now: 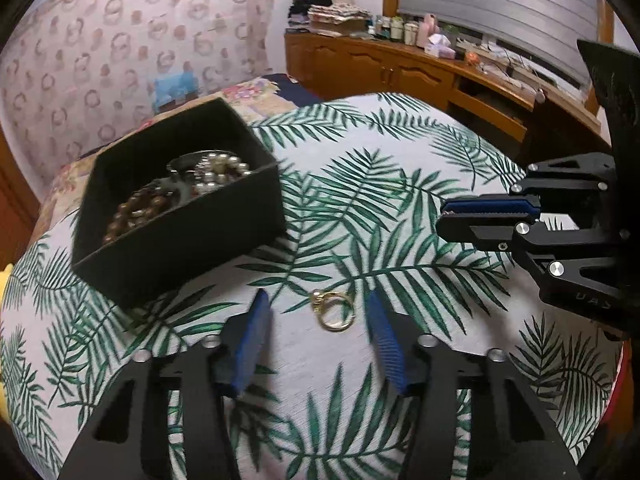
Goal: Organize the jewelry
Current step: 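Grasp the gold ring with the left tool while the right tool holds the earring, then carry the ring and earring over the box and open both tools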
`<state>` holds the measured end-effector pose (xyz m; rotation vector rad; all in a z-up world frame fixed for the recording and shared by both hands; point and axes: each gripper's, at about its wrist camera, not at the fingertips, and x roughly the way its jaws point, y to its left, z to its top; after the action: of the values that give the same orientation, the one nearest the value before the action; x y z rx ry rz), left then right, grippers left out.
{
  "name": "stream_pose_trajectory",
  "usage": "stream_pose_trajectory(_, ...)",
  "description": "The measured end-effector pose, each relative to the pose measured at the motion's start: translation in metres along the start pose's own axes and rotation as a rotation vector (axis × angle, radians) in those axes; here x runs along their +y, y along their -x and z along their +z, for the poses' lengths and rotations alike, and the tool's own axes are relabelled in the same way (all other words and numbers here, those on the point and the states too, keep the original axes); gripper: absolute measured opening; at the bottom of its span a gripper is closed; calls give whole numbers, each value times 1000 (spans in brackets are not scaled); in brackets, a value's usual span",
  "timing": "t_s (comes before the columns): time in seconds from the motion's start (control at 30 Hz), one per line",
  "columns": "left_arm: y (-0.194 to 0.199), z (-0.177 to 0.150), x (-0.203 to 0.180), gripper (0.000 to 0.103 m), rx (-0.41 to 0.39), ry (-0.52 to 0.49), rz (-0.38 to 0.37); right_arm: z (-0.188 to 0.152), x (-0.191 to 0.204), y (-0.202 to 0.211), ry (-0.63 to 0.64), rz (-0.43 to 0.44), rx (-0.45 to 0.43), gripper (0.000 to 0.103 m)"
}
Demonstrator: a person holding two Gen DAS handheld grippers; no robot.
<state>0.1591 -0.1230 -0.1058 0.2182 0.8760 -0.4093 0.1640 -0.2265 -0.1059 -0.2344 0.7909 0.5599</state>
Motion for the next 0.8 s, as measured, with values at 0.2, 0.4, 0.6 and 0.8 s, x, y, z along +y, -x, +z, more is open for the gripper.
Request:
stream_pose_trajectory(0.2, 0, -1, -4, 22, -9, -14, 2, -4, -2, 3, -6, 3, -9, 10)
stream_pose_trajectory(0.4, 5, -1, 0, 22, -18, 9, -1, 2, -3, 4, -5, 12, -19, 10)
stream_pose_trajectory(0.6, 32, 11, 16, 22, -86, 44, -9, 24, 3, 10, 25, 32, -61, 10)
stream_pose_trajectory(0.8, 55, 29, 39, 22, -154, 67, 29, 59, 8, 10, 50, 53, -110, 10)
